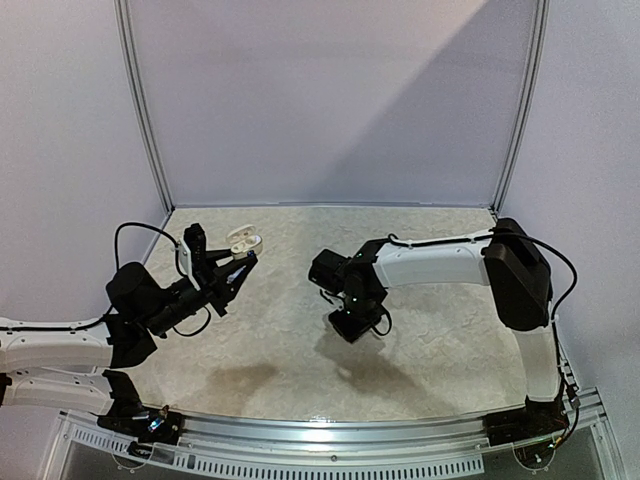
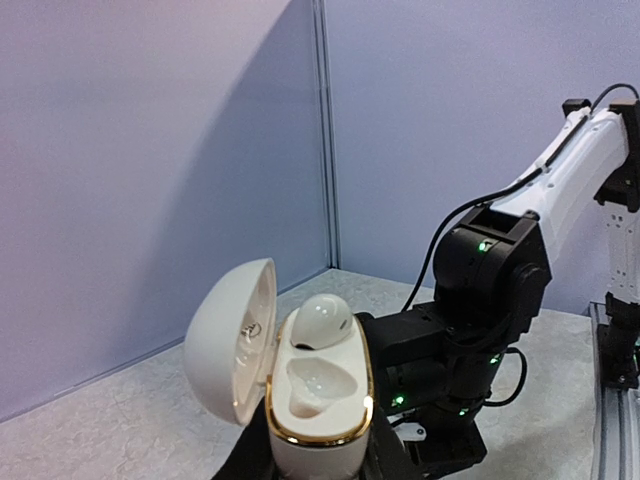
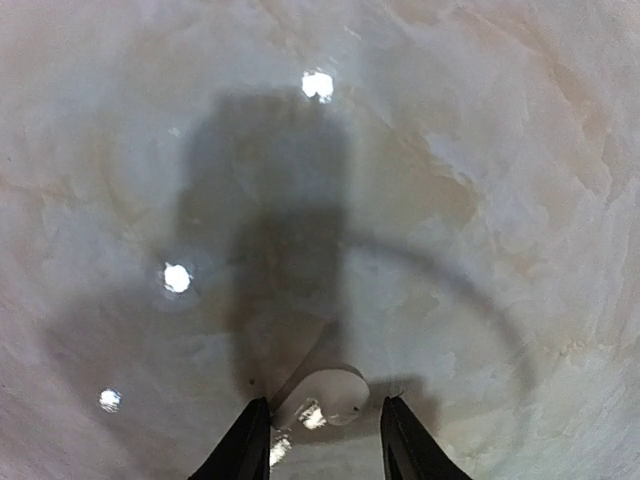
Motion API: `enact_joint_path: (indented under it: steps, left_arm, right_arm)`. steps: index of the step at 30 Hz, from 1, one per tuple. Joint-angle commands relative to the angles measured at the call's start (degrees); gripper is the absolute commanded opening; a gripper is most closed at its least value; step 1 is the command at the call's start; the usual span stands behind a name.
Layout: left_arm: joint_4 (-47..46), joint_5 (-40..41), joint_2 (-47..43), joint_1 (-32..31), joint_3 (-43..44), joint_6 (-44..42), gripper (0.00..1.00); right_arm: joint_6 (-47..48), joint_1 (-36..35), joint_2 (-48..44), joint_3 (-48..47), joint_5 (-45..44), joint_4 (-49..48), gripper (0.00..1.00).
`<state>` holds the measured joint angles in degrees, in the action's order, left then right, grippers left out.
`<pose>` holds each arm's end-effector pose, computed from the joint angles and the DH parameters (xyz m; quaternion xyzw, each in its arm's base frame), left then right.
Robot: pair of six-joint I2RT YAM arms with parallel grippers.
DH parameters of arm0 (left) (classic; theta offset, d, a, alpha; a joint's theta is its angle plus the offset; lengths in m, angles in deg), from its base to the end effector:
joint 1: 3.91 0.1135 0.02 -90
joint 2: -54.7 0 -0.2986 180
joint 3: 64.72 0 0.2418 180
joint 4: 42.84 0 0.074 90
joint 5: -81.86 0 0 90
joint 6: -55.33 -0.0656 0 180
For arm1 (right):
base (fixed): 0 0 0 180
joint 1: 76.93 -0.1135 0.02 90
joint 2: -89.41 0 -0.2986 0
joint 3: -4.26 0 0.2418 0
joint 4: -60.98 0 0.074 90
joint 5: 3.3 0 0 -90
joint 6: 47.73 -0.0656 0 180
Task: Insert the wireless bluetooth earbuds into the charging case
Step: Move the left earbud to the center of the board, then pick up the left earbud from the center of the board.
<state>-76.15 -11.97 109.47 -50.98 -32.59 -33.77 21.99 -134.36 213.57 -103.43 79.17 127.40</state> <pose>0.1384 -0.1552 0.2902 0.2738 0.5768 -0.3322 0.6943 0.2424 0.3634 0.1541 -0.3134 0.9453 -0.0122 0.0893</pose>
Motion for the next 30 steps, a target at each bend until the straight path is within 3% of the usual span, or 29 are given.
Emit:
enact_joint_path:
  steps: [1,5,12,20,30]
  left_arm:
    - [0.66,-0.43,0.24,0.75,0.43,-0.03,0.00]
    - [0.69,-0.47,0.32,0.75,0.42,0.03,0.00]
    - [0.59,-0.62,0.24,0.75,0.43,-0.01,0.00]
    - [0.66,-0.91,0.30,0.75,0.45,0.01,0.00]
    - [0.66,-1.23,0.16,0.75,0.35,0.06,0.00]
  right_arm:
    - [2.08,-0.36,-0.67,-0.39,-2.93,6.50,0.39]
    - [1.83,-0.25,-1.00,-2.19,-2.87,7.02,0.40]
    - [1.01,0.69,-1.46,-9.45,6.08,6.91,0.48]
    - [-14.46,4.30,0.48,-16.66,3.92,13.70,0.54]
    - [-18.72,4.33,8.41,-21.97,6.89,19.20,0.58]
